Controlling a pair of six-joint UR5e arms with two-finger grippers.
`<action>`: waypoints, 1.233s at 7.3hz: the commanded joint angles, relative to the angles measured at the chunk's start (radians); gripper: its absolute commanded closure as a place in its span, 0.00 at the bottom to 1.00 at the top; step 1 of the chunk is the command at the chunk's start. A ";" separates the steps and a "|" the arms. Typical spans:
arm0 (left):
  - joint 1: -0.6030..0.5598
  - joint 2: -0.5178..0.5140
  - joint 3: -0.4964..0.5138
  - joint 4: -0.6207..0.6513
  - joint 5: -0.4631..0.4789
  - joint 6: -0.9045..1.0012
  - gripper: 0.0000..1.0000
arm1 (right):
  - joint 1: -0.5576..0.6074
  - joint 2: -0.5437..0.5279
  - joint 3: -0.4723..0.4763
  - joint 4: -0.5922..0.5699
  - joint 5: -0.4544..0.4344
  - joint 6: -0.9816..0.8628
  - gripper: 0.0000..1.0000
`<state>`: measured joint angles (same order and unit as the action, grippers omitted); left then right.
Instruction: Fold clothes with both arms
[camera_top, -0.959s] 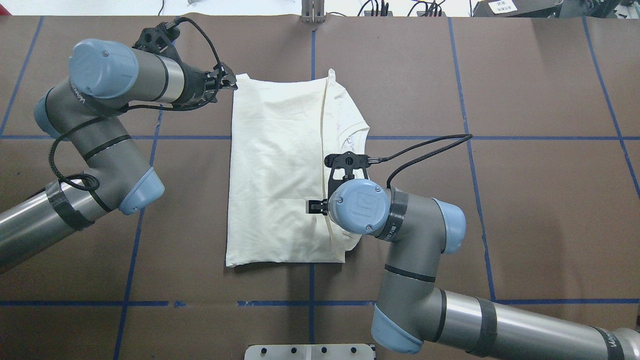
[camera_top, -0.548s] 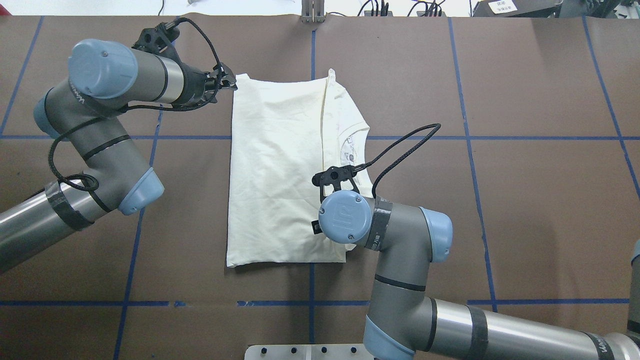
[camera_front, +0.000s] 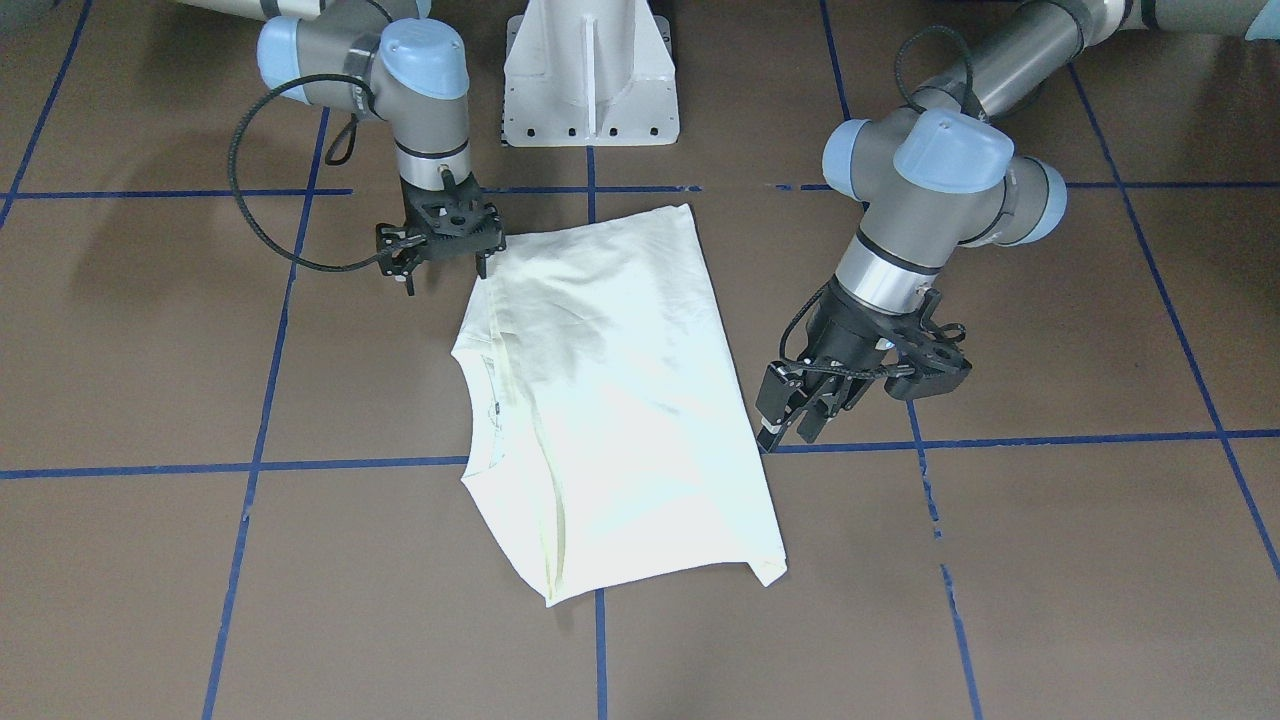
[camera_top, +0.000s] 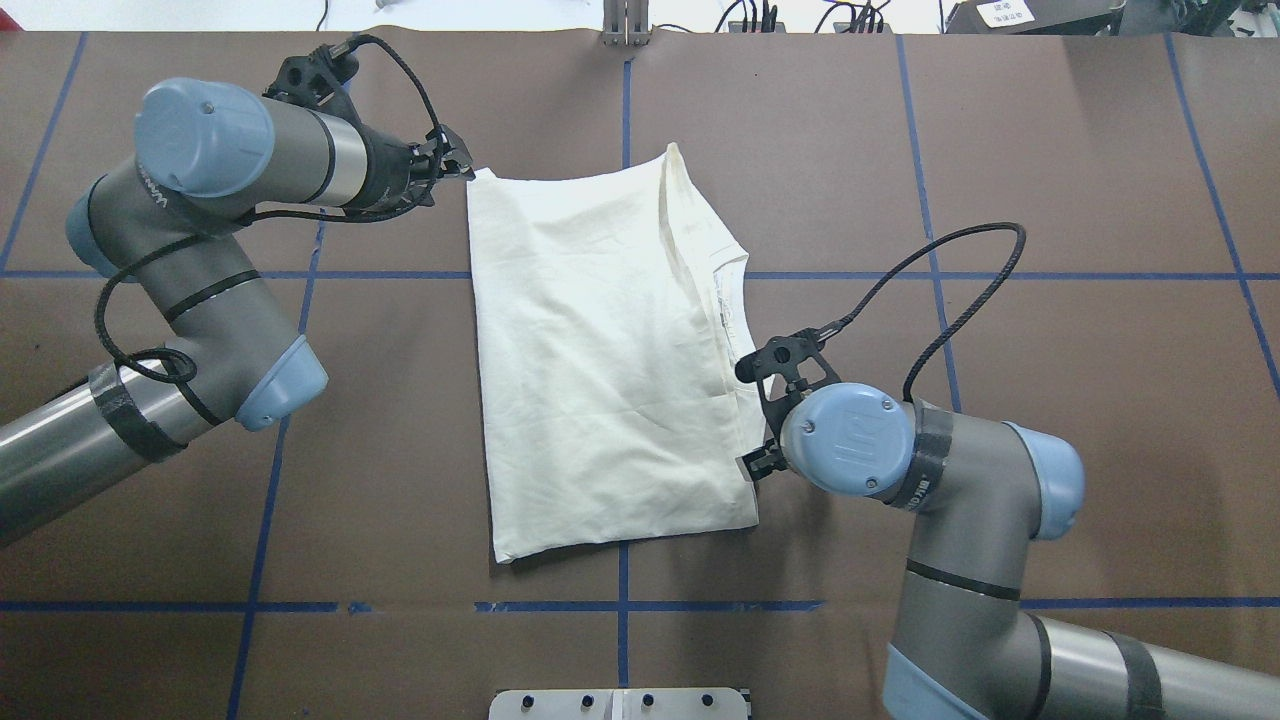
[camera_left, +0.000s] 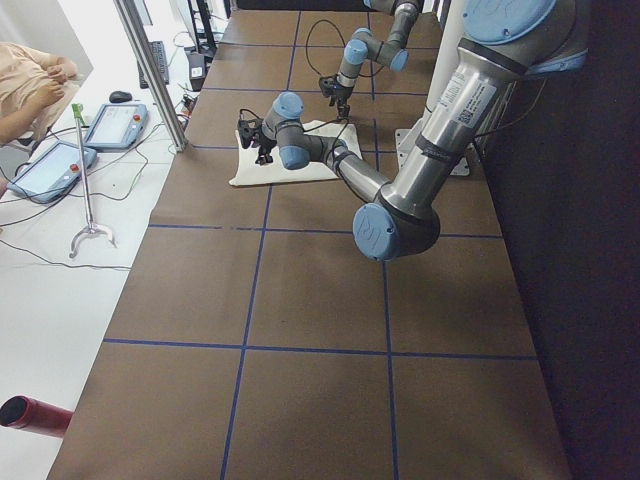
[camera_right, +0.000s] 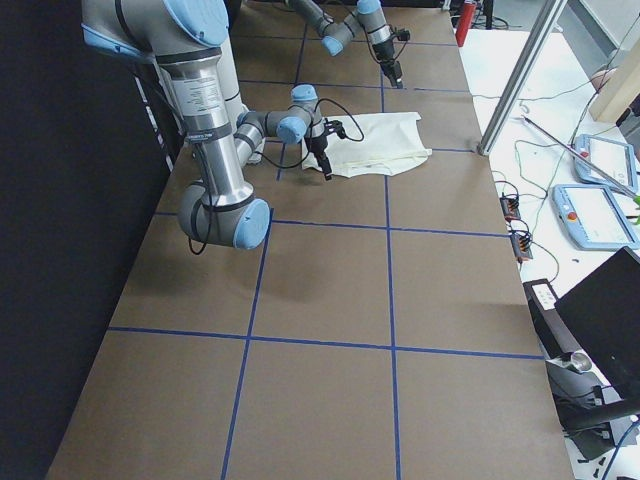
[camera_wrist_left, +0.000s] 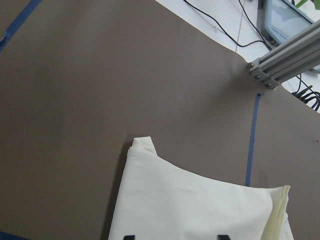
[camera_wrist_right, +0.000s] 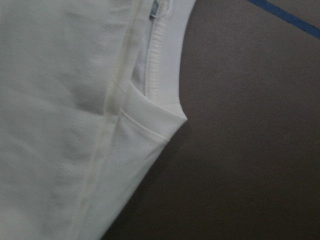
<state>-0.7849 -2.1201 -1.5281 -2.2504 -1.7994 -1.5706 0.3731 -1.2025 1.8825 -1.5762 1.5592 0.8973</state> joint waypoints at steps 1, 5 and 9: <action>0.001 0.000 0.000 0.000 0.000 0.000 0.37 | 0.030 -0.061 0.026 0.008 0.002 -0.015 0.00; 0.000 0.002 -0.001 0.000 0.000 0.000 0.37 | -0.020 0.059 0.021 0.013 -0.004 0.462 0.02; 0.001 0.008 -0.003 -0.002 0.000 0.001 0.37 | -0.107 0.067 0.029 0.013 -0.007 0.895 0.64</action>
<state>-0.7845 -2.1129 -1.5308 -2.2517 -1.7994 -1.5695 0.2907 -1.1352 1.9122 -1.5632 1.5538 1.7066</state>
